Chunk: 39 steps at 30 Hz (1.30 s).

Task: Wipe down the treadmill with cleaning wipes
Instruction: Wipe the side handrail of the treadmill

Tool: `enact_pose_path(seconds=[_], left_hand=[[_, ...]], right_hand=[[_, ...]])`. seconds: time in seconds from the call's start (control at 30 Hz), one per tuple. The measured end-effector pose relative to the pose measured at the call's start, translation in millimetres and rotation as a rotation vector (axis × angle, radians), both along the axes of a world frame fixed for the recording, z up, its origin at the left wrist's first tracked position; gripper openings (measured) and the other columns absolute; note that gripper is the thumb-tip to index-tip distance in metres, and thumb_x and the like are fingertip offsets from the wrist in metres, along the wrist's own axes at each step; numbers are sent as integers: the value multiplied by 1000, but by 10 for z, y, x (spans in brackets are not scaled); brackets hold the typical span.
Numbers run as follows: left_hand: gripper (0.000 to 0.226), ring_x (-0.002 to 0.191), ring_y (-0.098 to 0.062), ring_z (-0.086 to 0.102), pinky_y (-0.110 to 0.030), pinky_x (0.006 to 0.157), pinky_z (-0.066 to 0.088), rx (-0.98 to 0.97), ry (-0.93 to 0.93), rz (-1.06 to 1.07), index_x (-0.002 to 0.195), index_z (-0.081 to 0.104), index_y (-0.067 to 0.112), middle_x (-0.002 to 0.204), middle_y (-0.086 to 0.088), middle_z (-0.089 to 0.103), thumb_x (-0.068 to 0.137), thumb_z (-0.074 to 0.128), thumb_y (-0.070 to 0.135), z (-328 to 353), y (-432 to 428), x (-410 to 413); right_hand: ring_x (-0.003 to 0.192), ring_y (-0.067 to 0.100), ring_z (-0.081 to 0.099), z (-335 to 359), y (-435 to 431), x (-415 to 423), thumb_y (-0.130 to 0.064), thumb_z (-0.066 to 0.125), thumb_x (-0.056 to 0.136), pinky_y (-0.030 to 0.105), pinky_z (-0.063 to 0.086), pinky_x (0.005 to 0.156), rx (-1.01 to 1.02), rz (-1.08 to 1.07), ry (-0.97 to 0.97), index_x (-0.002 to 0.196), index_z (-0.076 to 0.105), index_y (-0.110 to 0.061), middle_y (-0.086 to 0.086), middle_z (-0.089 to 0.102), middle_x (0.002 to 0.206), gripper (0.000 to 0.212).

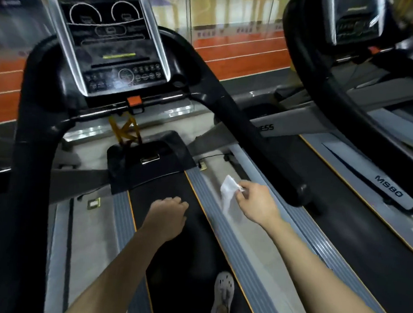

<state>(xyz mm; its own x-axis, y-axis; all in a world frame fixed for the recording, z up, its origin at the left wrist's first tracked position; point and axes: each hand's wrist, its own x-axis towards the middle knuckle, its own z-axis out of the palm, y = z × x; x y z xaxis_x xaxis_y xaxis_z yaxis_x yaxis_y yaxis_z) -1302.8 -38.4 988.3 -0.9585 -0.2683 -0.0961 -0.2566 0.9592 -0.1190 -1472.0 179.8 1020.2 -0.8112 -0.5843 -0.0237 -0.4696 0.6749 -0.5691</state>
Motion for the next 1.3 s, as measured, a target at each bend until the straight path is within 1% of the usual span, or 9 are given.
enact_pose_path(seconds=[0.13, 0.3, 0.4, 0.53, 0.67, 0.8, 1.0, 1.2, 1.3], left_hand=[[36, 121, -22, 64, -39, 92, 51, -40, -20, -40, 134, 62, 29, 130, 5, 63, 104, 51, 44, 42, -345, -876], [35, 118, -22, 67, -39, 91, 57, -51, -40, -113, 133, 64, 33, 129, 5, 66, 102, 52, 39, 171, -640, -1938], [36, 119, -20, 66, -38, 89, 57, -61, -8, -174, 137, 62, 33, 130, 5, 66, 102, 53, 40, 195, -651, -2586], [35, 118, -20, 64, -43, 90, 61, 0, -15, -295, 133, 64, 26, 131, 3, 62, 103, 55, 39, 122, -626, -3304], [38, 118, -25, 60, -44, 87, 58, 39, 43, -446, 135, 61, 24, 128, 0, 59, 97, 63, 22, -2, -649, -3906], [42, 121, -33, 62, -49, 93, 54, -27, 175, -628, 140, 64, 14, 137, -11, 62, 100, 61, 25, -153, -678, -4479], [46, 121, -29, 64, -48, 110, 43, -16, 217, -852, 129, 72, 16, 129, -8, 72, 111, 40, 43, -382, -965, -5375], [62, 99, -29, 70, -45, 97, 46, -51, 83, -883, 107, 73, 22, 103, -2, 77, 112, 19, 51, -574, -1082, -5770], [59, 100, -29, 69, -45, 96, 45, -62, 115, -856, 106, 75, 19, 102, -3, 78, 113, 21, 44, -597, -1058, -5715]], right_hand=[[77, 35, 66, 321, -283, -1030, -23, 56, 99, 46, 55, 67, -136, -116, 192, 96, 63, -10, 9, 69, 79, 15], [114, 25, 62, 374, -365, -1979, -13, 58, 97, 38, 54, 85, -289, -194, 532, 106, 61, -7, 9, 57, 151, 11], [101, 33, 60, -247, -193, -2266, -20, 49, 98, 42, 53, 82, 36, -99, 427, 101, 57, -8, 12, 41, 153, 15], [163, 34, 10, -1005, -3, -2216, -65, 56, 91, 63, 20, 126, 537, 17, 198, 131, 64, -20, 19, 7, 175, 61], [133, 28, 54, -927, -173, -2284, -55, 40, 107, 52, 34, 120, 313, -202, 347, 122, 63, -15, 9, 60, 137, 48], [107, 30, 55, -906, -453, -2543, -43, 50, 106, 43, 48, 95, 238, -335, 400, 130, 55, -10, 9, 59, 117, 41], [143, 38, 48, -1193, -688, -2525, -43, 34, 114, 49, 38, 119, 378, -494, 337, 160, 32, 1, 21, 48, 157, 64], [120, 39, 56, -1297, 15, -1896, -53, 23, 112, 53, 30, 121, 596, -963, 253, 133, 57, -2, 17, 64, 125, 64], [110, 41, 55, -1260, -463, -2014, -48, 30, 112, 57, 34, 116, 549, -1208, 269, 126, 59, -1, 18, 63, 114, 57]])
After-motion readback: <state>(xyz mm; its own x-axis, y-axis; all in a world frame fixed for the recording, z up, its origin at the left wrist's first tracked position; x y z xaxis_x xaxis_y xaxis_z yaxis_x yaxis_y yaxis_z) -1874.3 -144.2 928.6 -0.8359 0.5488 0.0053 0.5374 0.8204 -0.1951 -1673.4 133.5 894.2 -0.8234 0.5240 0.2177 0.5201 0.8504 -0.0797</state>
